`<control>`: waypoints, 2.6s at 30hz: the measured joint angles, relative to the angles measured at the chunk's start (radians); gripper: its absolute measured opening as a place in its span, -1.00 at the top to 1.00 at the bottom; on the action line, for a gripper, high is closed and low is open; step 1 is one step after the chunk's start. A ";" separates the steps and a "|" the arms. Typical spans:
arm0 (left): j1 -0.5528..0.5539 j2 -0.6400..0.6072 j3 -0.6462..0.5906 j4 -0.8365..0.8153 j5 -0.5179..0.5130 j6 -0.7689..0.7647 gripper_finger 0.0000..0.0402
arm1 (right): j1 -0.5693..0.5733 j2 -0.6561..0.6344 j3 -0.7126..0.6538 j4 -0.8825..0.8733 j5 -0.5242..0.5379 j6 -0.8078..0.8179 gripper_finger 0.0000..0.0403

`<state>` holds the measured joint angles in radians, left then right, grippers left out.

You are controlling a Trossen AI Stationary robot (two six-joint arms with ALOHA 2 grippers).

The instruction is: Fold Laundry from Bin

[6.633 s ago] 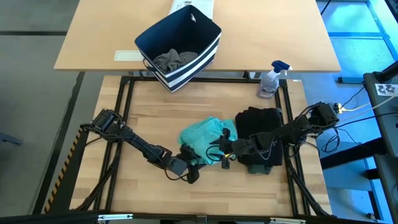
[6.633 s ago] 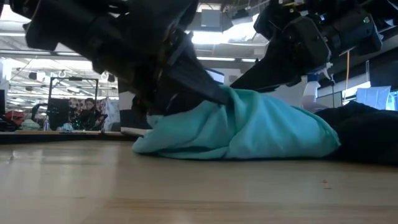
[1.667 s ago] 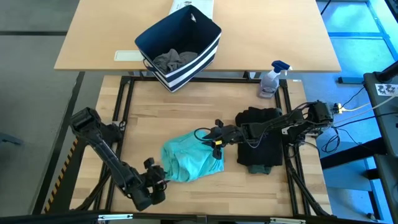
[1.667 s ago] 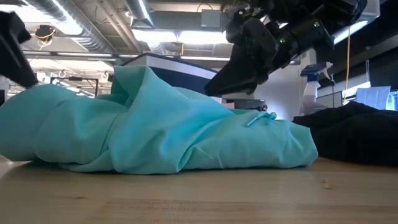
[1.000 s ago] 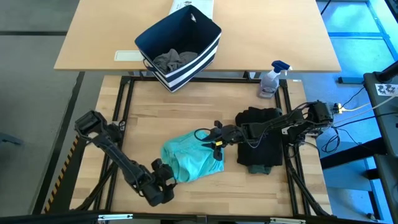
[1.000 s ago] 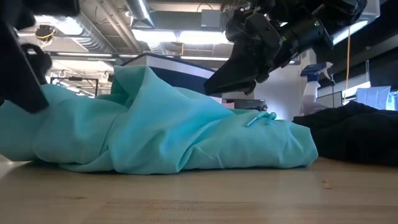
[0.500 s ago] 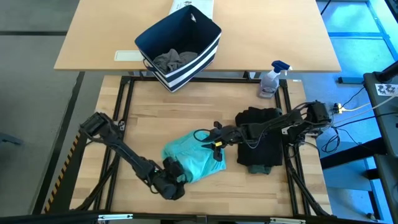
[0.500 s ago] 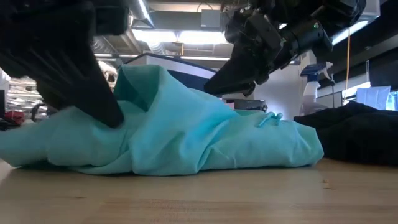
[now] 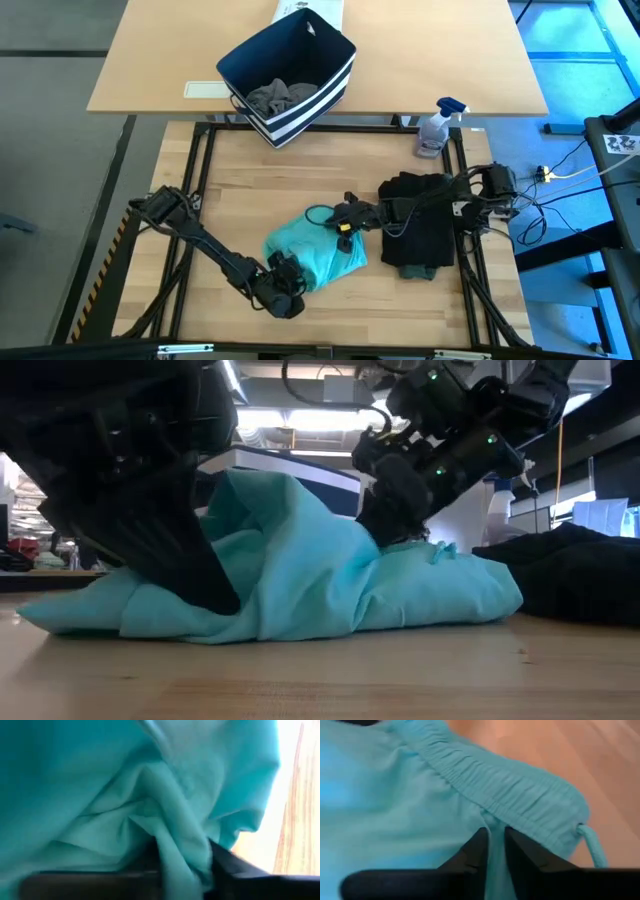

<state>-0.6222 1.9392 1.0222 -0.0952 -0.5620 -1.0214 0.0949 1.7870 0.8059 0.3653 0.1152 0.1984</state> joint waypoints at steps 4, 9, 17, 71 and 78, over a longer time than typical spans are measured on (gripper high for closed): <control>-0.013 0.000 0.000 0.000 0.023 0.008 0.91 | -0.039 0.000 0.000 -0.016 0.020 0.034 0.88; -0.054 0.000 0.000 0.000 0.038 -0.023 0.96 | -0.079 0.000 0.000 -0.132 0.028 0.080 0.95; -0.115 -0.001 0.002 -0.017 0.031 -0.076 0.96 | -0.087 0.000 0.000 -0.130 -0.022 0.093 0.98; -0.026 -0.110 0.001 -0.202 0.205 0.083 0.18 | 0.239 -0.033 0.000 -0.242 0.145 0.032 0.31; -0.034 -0.224 0.001 -0.214 0.045 0.153 0.18 | 0.240 -0.075 0.002 -0.194 0.137 0.003 0.31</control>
<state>-0.6563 1.7155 1.0229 -0.3095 -0.5167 -0.8681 0.3344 1.7118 0.8075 0.1717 0.2517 0.2011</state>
